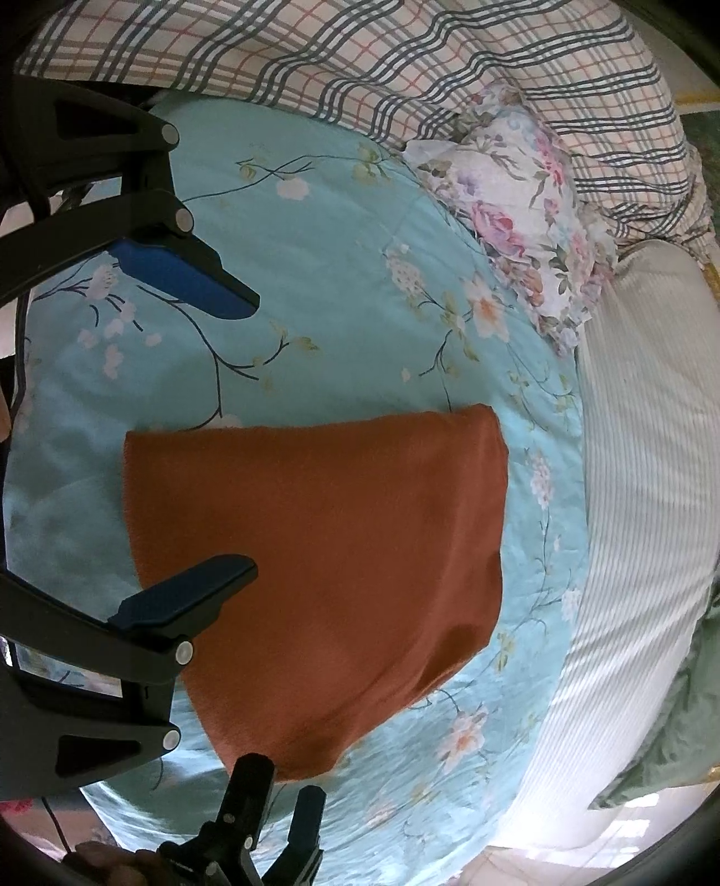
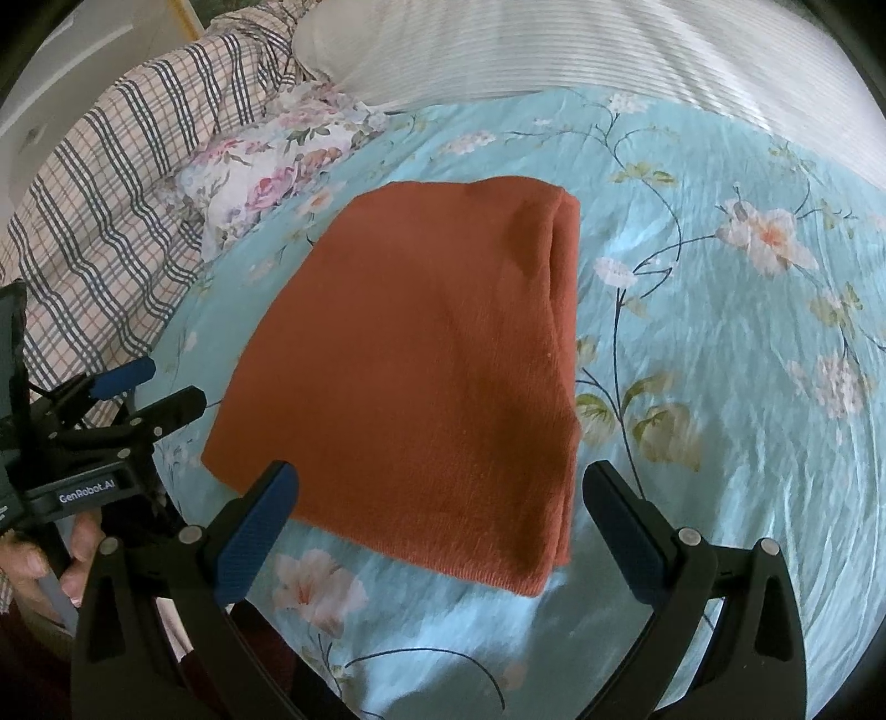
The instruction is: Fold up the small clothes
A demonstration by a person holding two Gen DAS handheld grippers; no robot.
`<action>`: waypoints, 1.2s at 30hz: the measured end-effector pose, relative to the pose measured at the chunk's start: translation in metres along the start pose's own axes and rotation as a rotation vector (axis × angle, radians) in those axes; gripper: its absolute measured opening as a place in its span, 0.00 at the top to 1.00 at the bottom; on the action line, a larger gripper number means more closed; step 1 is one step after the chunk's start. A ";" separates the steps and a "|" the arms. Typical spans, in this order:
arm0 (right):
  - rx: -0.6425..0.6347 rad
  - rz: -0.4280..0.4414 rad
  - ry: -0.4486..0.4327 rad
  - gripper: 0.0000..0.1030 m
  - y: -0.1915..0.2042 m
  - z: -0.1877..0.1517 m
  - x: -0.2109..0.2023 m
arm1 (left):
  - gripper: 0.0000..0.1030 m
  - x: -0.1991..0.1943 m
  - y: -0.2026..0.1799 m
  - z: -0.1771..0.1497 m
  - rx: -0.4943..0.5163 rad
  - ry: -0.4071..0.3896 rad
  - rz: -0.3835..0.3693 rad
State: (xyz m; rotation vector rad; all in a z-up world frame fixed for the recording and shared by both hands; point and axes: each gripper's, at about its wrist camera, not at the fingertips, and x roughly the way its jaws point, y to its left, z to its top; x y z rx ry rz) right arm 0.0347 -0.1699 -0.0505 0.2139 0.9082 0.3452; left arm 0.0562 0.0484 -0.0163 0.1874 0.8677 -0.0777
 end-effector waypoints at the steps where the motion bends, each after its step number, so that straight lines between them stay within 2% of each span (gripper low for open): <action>1: 0.002 0.001 0.003 0.00 0.000 -0.001 0.000 | 0.15 0.000 0.000 0.000 0.002 -0.001 0.000; 22: -0.003 0.020 -0.035 0.00 0.001 -0.003 -0.014 | 0.15 -0.019 -0.006 -0.007 0.000 -0.048 -0.016; 36: -0.007 0.022 -0.035 0.01 -0.002 -0.005 -0.016 | 0.15 -0.025 -0.011 -0.011 0.001 -0.050 -0.014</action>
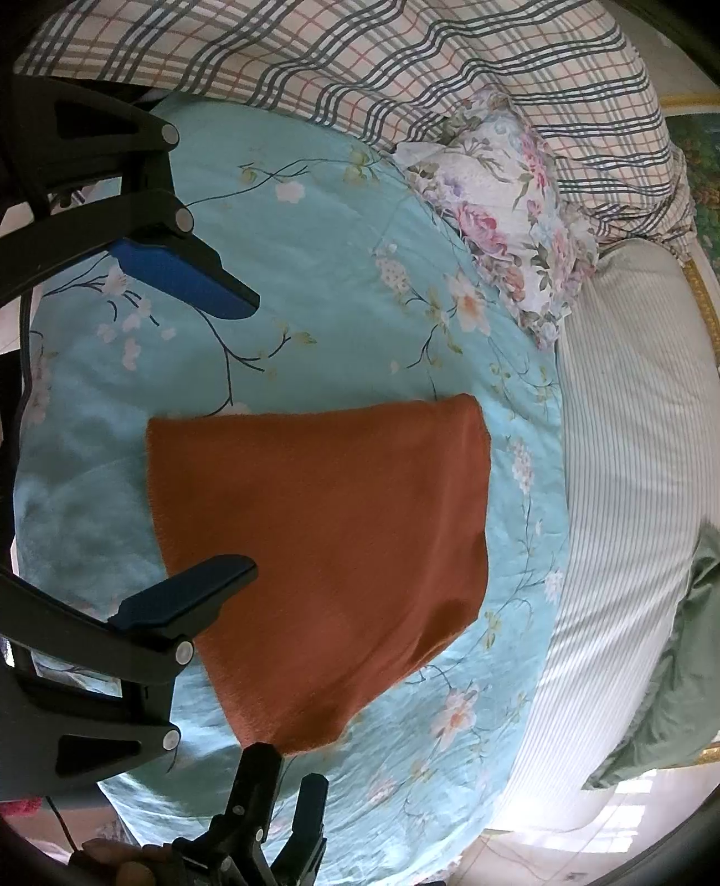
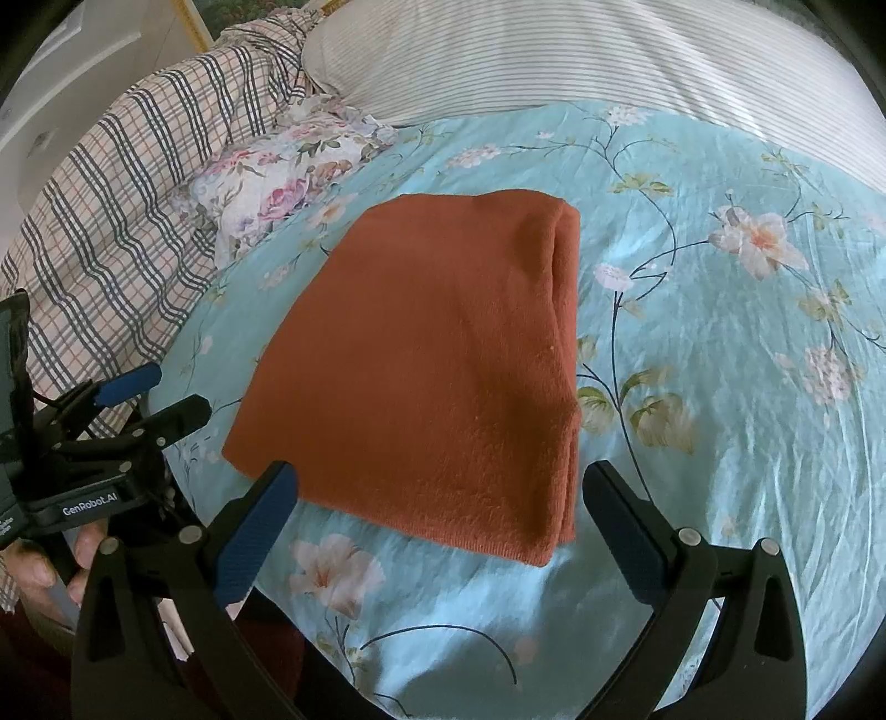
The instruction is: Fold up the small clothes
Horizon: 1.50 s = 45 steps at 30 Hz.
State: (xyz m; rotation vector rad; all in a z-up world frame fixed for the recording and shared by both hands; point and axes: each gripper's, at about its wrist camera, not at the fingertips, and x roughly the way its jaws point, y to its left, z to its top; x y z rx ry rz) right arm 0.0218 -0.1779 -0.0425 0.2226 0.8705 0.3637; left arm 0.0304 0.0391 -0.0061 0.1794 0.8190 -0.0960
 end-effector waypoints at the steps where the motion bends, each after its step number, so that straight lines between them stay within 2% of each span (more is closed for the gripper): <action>1: -0.001 -0.001 0.000 0.01 0.000 0.000 0.000 | 0.15 0.000 0.000 0.000 -0.002 0.000 0.000; 45: 0.004 -0.001 -0.005 0.00 0.006 -0.003 -0.004 | 0.15 0.002 -0.002 0.002 0.002 0.006 -0.017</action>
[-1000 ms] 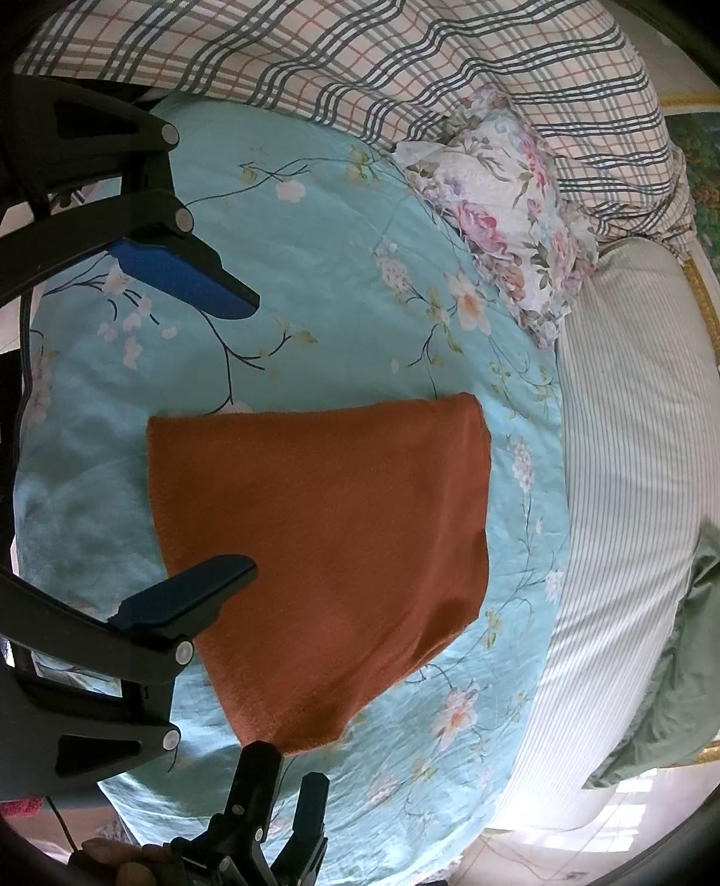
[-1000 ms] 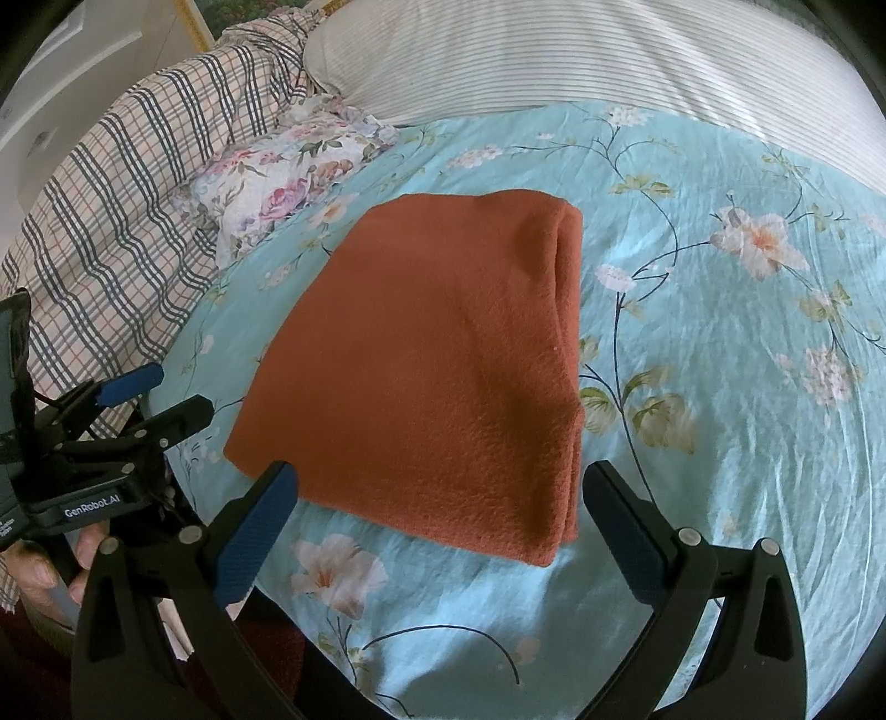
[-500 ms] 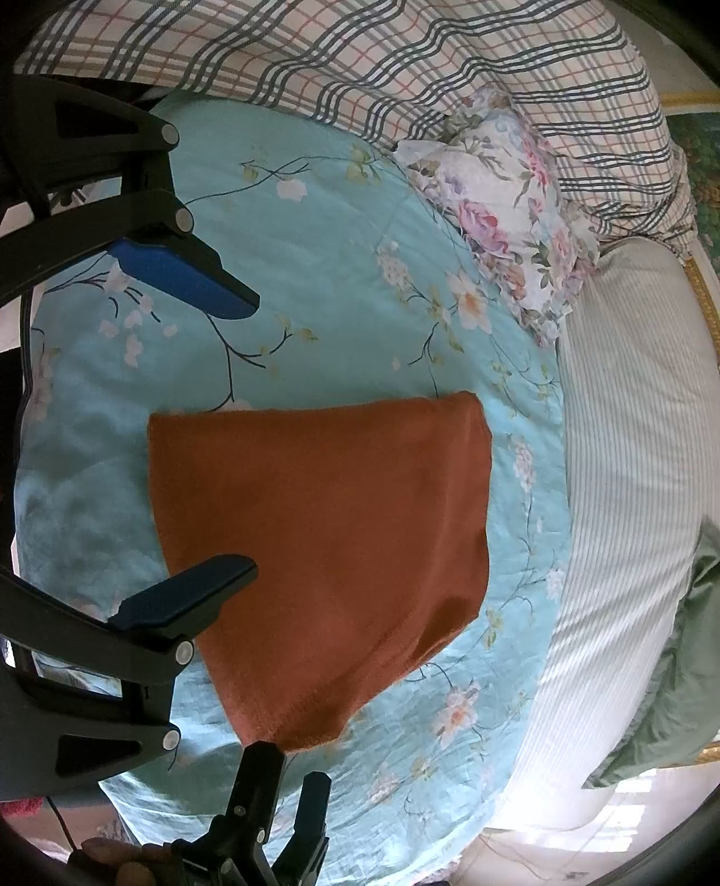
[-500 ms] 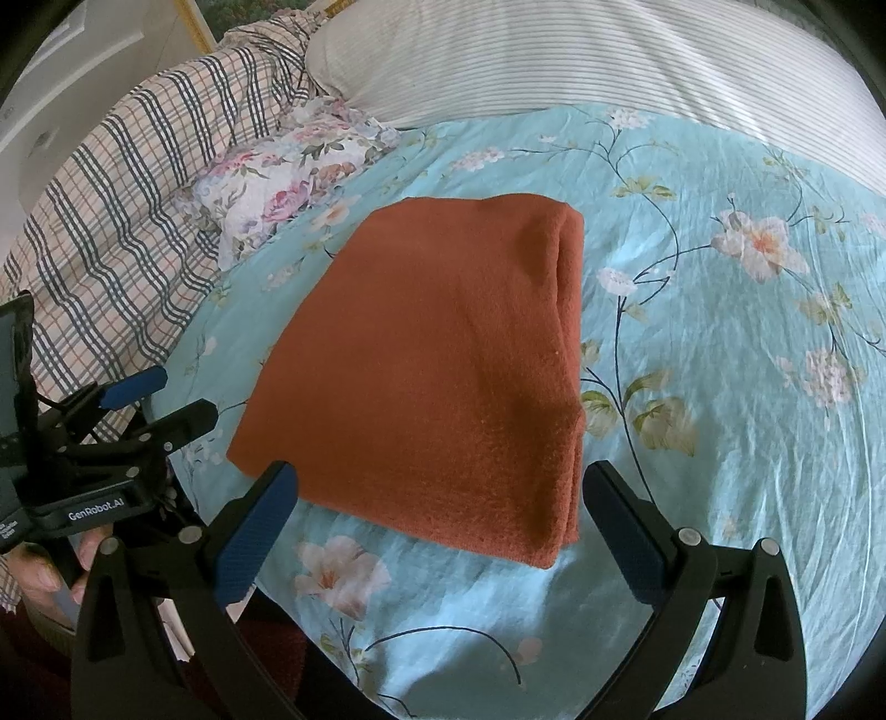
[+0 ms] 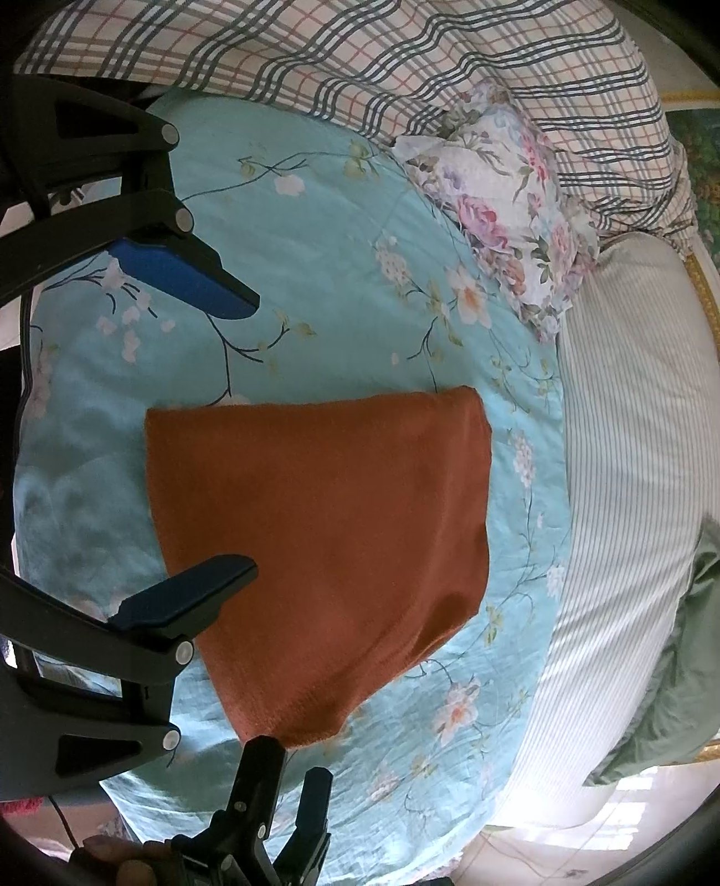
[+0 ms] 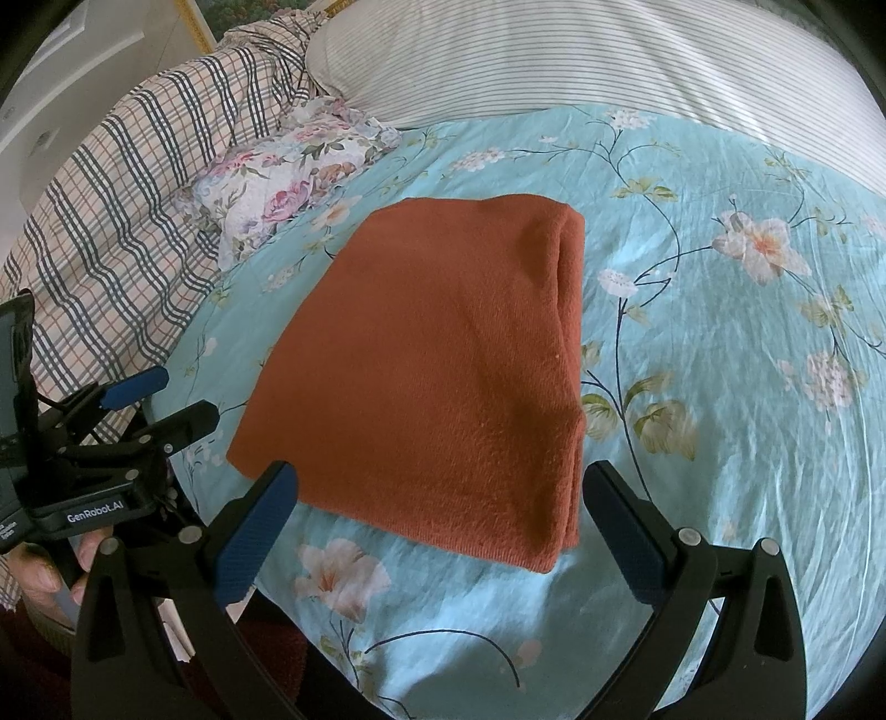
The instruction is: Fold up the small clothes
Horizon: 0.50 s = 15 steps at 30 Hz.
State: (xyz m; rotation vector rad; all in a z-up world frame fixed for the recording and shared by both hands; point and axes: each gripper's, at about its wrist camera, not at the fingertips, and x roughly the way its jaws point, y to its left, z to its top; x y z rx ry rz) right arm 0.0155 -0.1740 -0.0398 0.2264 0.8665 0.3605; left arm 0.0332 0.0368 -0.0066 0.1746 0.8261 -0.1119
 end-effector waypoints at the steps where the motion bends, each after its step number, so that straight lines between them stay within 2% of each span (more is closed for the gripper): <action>1: 0.000 0.002 0.000 0.00 0.000 0.000 0.001 | 0.15 0.000 0.000 0.000 0.000 0.000 -0.001; 15: 0.000 0.001 -0.002 0.00 0.001 0.005 -0.002 | 0.15 0.002 -0.002 0.002 0.009 0.002 -0.001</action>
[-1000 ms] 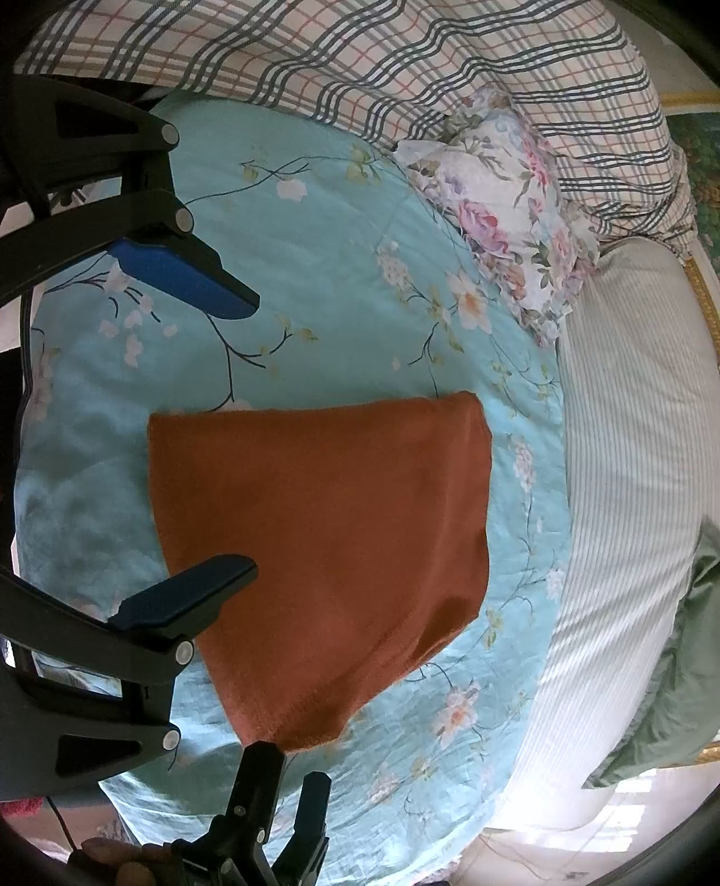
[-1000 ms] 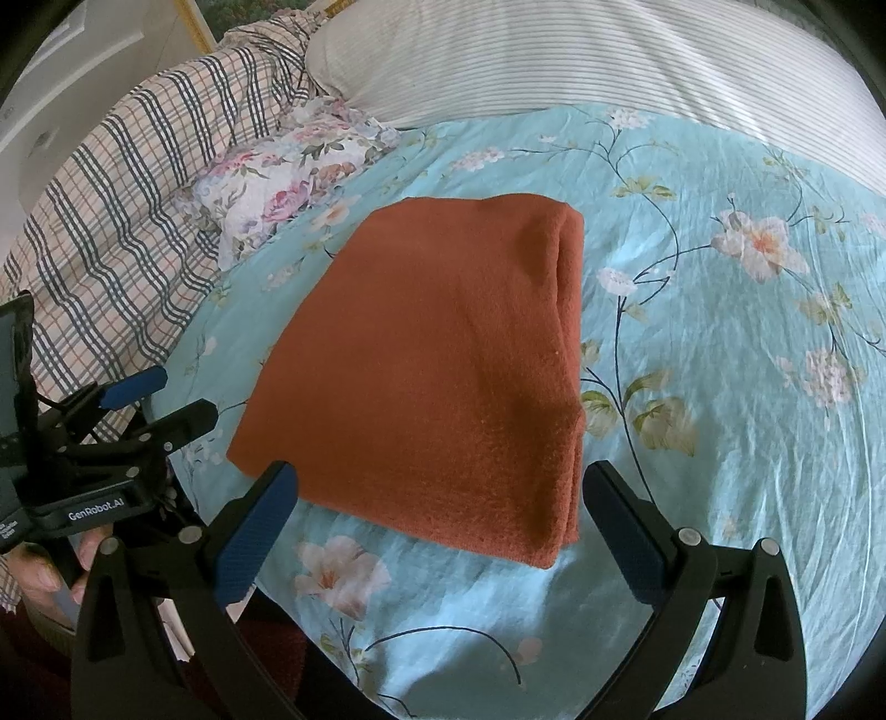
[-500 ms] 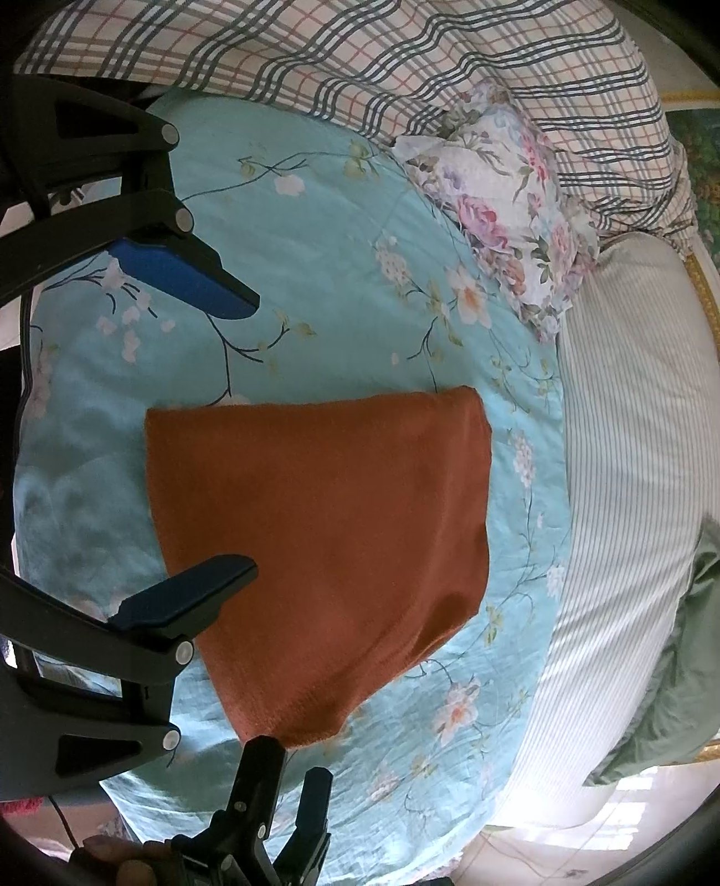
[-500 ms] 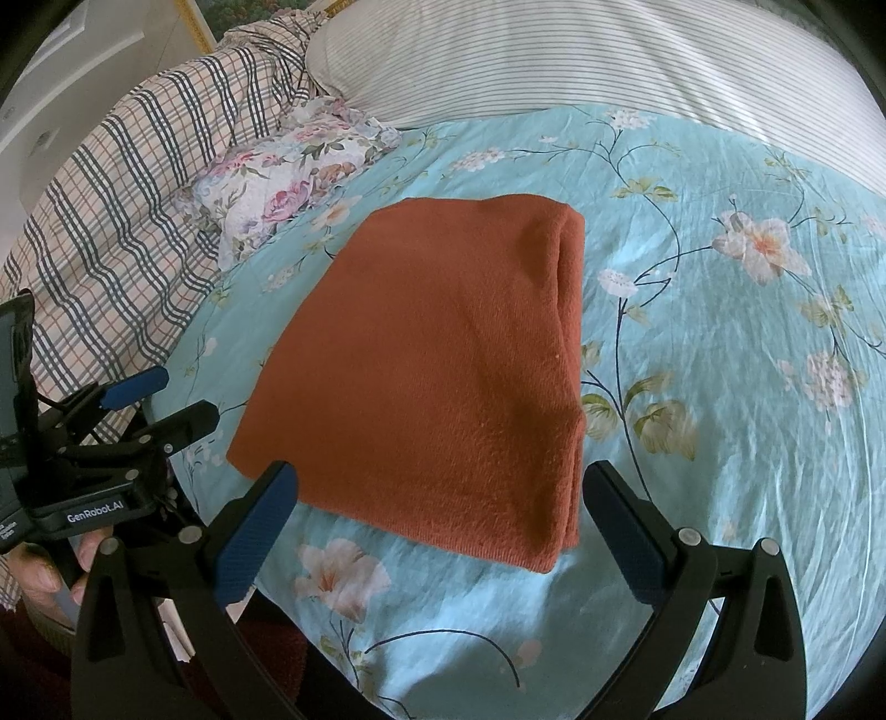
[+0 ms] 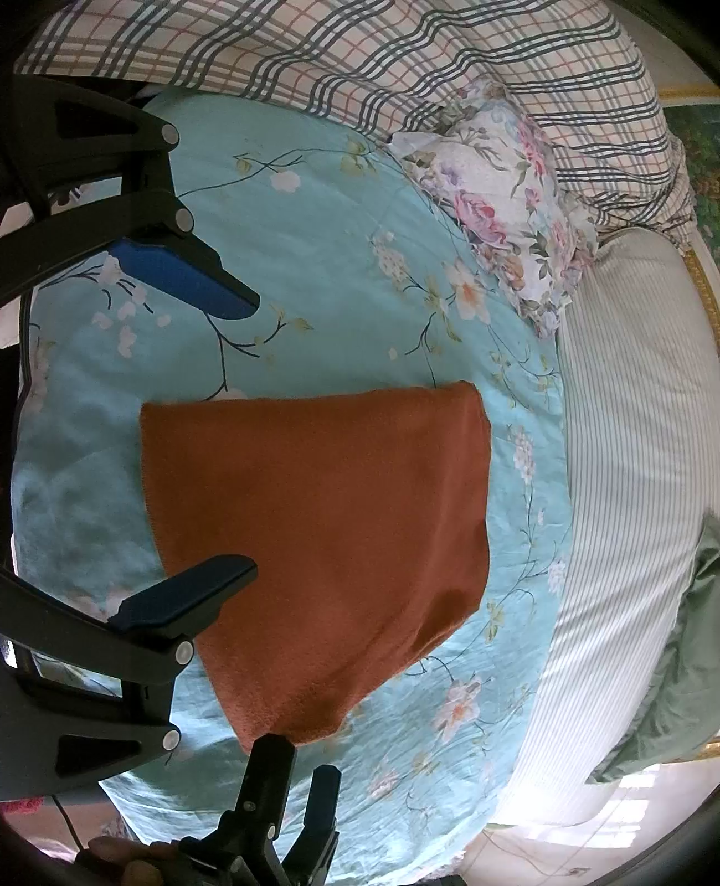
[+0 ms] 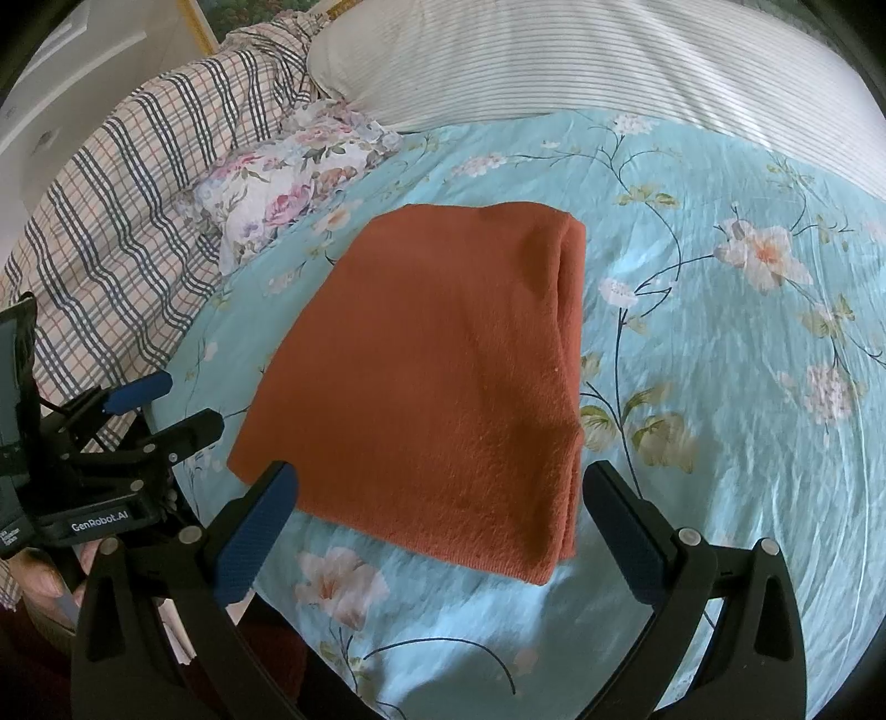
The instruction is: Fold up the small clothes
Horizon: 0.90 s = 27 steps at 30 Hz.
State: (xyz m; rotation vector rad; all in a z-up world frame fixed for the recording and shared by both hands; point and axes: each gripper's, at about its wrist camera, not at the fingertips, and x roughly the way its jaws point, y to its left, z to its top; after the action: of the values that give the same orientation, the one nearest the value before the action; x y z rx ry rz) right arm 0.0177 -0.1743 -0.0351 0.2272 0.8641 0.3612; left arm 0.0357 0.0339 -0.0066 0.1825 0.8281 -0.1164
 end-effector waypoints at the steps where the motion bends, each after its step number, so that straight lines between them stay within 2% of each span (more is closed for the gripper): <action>1: 0.000 0.000 0.001 0.00 0.000 0.000 0.000 | 0.15 0.000 0.000 0.000 0.000 0.000 0.001; 16: 0.000 -0.004 0.001 0.00 0.000 0.001 0.001 | 0.14 0.004 0.002 0.002 -0.008 0.004 0.002; 27: 0.006 -0.016 0.001 0.00 -0.015 0.020 0.013 | 0.14 0.015 0.006 0.015 -0.002 -0.018 -0.015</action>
State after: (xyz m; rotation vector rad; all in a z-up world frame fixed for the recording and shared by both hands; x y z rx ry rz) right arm 0.0445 -0.1835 -0.0364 0.2253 0.8681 0.3438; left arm 0.0574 0.0360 -0.0068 0.1731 0.8122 -0.1312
